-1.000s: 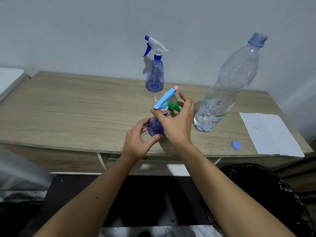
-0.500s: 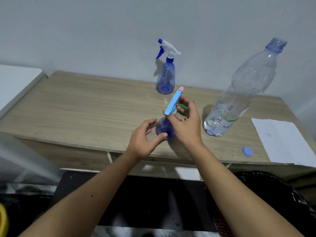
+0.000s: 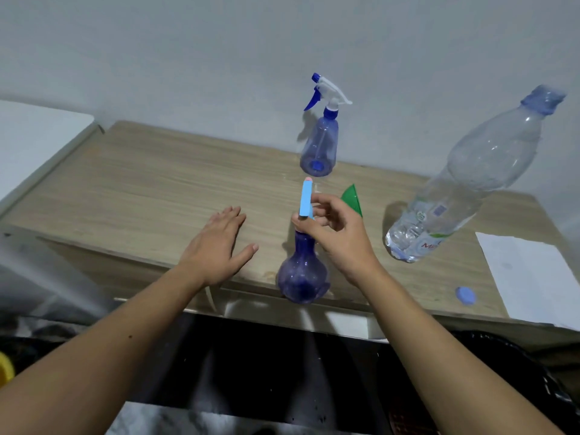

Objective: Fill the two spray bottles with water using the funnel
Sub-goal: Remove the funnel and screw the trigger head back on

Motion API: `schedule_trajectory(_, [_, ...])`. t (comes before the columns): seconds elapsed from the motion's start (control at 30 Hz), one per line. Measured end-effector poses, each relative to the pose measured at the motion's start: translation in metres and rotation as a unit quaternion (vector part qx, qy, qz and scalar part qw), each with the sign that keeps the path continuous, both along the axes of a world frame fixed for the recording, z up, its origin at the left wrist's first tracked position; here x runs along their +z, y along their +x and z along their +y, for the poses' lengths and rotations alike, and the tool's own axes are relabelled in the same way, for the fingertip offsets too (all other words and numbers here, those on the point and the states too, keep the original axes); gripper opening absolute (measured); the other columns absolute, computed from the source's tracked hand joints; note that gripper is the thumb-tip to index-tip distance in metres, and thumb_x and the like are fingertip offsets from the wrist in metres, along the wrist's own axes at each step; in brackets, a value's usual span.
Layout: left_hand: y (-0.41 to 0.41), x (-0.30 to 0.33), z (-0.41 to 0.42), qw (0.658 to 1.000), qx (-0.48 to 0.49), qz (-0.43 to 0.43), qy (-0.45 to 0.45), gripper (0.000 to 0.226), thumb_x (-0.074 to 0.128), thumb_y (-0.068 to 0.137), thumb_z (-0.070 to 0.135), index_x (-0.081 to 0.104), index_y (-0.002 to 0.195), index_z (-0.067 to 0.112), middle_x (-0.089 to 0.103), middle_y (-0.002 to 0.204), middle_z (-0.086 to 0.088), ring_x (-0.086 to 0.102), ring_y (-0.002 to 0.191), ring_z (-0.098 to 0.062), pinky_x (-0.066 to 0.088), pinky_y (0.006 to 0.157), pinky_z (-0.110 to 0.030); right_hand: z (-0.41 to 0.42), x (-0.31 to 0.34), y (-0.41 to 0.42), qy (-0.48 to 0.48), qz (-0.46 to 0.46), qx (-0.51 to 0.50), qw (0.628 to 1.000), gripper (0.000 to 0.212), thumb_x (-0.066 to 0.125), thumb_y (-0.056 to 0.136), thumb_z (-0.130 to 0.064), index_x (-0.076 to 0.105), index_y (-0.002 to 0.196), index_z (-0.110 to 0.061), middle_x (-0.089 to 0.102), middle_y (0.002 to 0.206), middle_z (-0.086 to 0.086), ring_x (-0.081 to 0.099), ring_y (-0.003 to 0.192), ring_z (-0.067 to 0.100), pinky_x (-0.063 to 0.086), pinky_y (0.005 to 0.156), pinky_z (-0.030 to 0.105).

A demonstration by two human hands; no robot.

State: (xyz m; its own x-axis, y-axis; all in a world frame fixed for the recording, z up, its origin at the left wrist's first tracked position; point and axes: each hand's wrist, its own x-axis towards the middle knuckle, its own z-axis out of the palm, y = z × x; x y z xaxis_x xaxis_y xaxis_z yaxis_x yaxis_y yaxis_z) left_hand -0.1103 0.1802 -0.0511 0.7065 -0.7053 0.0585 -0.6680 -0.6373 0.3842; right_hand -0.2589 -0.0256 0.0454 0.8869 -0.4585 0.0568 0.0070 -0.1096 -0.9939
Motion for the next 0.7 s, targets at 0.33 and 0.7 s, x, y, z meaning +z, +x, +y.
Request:
schedule_trajectory(0.33, [0.001, -0.002, -0.005, 0.999, 0.043, 0.013, 0.005, 0.092, 0.051, 0.092, 0.069, 0.035, 0.165, 0.016, 0.025, 0.178, -0.002, 0.016, 0.166, -0.017, 0.009, 0.135, -0.034, 0.008, -0.022, 0.018, 0.097, 0.088, 0.036, 0.991, 0.036, 0.081, 0.09, -0.013, 0.068, 0.121, 0.001, 0.07, 0.087, 0.005, 0.072, 0.078, 0.007, 0.058, 0.076, 0.022])
schedule_trajectory(0.7, [0.004, -0.006, -0.005, 0.997, 0.028, -0.029, 0.063, 0.104, 0.022, 0.09, 0.074, 0.019, 0.17, 0.009, 0.017, 0.18, -0.007, 0.007, 0.167, -0.018, 0.0, 0.136, -0.037, 0.002, -0.024, 0.019, 0.104, 0.12, 0.04, 0.986, 0.03, 0.074, 0.096, -0.019, 0.069, 0.121, -0.003, 0.067, 0.09, 0.005, 0.066, 0.07, 0.003, 0.053, 0.064, 0.016])
